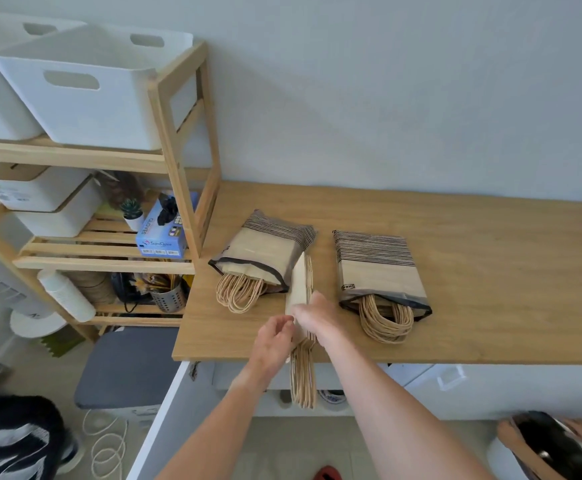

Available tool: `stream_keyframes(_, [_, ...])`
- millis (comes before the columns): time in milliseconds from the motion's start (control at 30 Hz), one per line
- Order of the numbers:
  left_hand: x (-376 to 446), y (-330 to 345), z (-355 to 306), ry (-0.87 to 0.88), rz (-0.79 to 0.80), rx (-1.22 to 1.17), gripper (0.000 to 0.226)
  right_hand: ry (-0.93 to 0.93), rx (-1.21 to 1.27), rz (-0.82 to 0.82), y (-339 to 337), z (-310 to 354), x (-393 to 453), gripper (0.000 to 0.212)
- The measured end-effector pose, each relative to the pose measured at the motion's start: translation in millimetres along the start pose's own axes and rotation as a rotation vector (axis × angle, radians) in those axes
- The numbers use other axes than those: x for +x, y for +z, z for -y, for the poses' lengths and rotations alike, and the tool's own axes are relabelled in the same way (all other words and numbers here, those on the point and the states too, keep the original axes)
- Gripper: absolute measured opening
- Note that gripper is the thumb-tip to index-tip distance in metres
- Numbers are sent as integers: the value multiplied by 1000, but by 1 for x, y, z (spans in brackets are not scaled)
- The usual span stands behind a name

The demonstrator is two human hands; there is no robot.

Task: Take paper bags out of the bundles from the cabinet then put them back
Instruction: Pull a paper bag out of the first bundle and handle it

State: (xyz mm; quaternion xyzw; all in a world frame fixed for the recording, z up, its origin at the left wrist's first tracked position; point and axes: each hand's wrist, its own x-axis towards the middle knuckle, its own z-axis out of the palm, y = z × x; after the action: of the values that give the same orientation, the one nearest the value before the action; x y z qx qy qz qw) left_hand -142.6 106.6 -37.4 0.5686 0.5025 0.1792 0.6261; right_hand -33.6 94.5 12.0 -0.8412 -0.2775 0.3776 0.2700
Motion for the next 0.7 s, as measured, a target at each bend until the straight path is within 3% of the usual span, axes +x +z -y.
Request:
stream_keyframes(100, [11, -1, -1, -29, -22, -11, 36, -18, 249, 156, -1, 5, 3, 59])
stream_keyframes(200, [18, -3, -2, -25, -12, -52, 50, -37, 407, 251, 2, -1, 9, 56])
stream_keyframes(367, [24, -4, -7, 58, -26, -66, 48, -110, 490, 216, 3, -5, 18, 49])
stream_keyframes(500, [24, -8, -13, 139, -70, -82, 46, -112, 494, 208, -1, -8, 30, 55])
stream_keyframes(600, [23, -10, -16, 294, -165, 11, 29, -90, 524, 226, -5, -11, 33, 56])
stream_keyframes(700, [24, -15, -22, 428, -217, 187, 46, -93, 570, 246, -10, -8, 28, 49])
